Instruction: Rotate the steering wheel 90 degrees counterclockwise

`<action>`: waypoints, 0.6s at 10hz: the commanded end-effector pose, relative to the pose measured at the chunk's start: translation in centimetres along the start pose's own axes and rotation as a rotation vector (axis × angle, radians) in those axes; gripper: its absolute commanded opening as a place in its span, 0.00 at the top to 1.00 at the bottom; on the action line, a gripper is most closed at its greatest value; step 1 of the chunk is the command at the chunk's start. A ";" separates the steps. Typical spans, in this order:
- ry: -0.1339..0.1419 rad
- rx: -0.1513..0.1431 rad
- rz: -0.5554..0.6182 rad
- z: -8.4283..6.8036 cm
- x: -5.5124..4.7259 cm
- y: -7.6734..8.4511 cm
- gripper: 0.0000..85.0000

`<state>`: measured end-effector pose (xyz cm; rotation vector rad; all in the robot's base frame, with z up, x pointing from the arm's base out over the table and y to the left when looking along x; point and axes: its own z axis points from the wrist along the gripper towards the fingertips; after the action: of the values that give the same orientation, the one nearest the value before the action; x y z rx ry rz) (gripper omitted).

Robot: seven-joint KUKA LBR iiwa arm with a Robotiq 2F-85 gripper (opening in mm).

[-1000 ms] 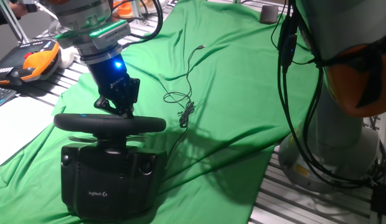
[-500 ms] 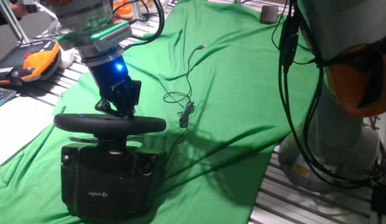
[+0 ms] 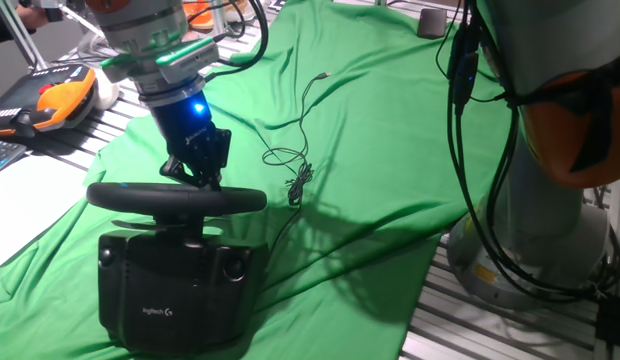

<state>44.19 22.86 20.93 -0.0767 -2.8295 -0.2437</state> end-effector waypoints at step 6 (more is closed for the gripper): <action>-0.006 -0.001 -0.006 0.4 -0.2 -0.1 1.00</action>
<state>44.30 22.80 20.40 -0.0688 -2.8368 -0.2473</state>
